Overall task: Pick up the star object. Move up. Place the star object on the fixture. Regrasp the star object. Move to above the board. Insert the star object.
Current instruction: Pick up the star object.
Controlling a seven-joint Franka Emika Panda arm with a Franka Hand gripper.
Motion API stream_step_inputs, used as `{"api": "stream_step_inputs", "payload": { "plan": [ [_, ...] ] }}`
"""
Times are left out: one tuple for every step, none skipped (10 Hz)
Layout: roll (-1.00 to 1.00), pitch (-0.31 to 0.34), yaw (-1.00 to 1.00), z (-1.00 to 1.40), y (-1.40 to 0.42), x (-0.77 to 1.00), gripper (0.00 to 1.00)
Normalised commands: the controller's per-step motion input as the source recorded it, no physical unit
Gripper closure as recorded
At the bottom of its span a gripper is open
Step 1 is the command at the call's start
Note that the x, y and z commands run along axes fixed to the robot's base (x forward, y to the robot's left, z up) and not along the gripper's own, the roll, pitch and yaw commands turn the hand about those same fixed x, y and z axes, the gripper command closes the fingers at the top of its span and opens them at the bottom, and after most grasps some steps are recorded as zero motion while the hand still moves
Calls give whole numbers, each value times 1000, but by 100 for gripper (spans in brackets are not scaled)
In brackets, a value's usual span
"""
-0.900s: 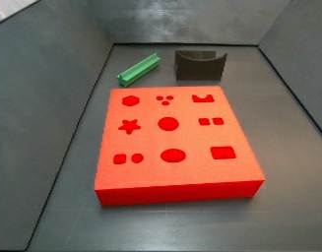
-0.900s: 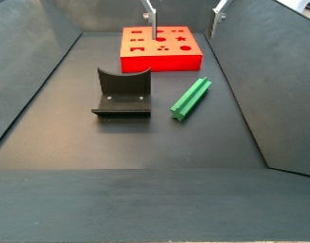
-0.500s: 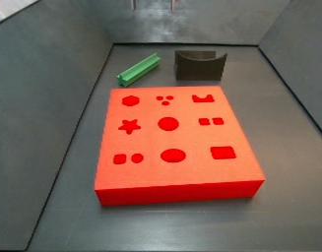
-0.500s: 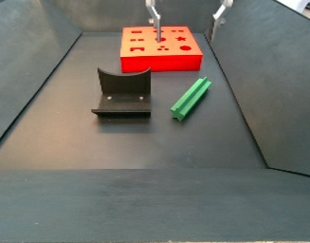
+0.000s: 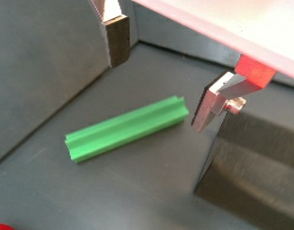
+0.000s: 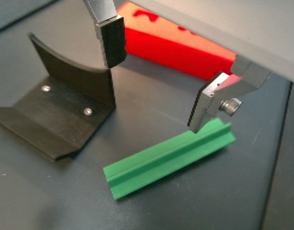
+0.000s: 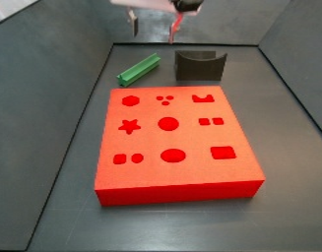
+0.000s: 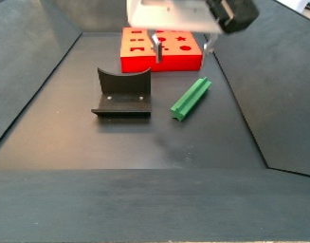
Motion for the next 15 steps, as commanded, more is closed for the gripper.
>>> {"api": "stream_step_inputs", "payload": {
  "plan": [
    [36,-109,0,-477,0,-123,0],
    [131,-141,-80,-769,40,-103,0],
    [164,-140,-86,-823,40,-194,0],
    [199,-129,-77,-809,0,-203,0],
    [236,-106,-111,-757,0,-189,0],
    [231,-121,-140,-766,0,-163,0],
    [197,-160,-160,-737,0,-166,0],
    [149,-271,-203,-597,0,-269,0],
    [160,-321,-234,-506,-26,-286,0],
    [143,-277,-234,-449,-40,-297,0],
    [0,-119,-106,-37,0,0,0],
    [0,0,0,0,0,0,100],
    [0,0,0,0,0,0,100],
    [0,0,0,0,0,0,100],
    [0,0,0,0,0,0,100]
  ]
}}
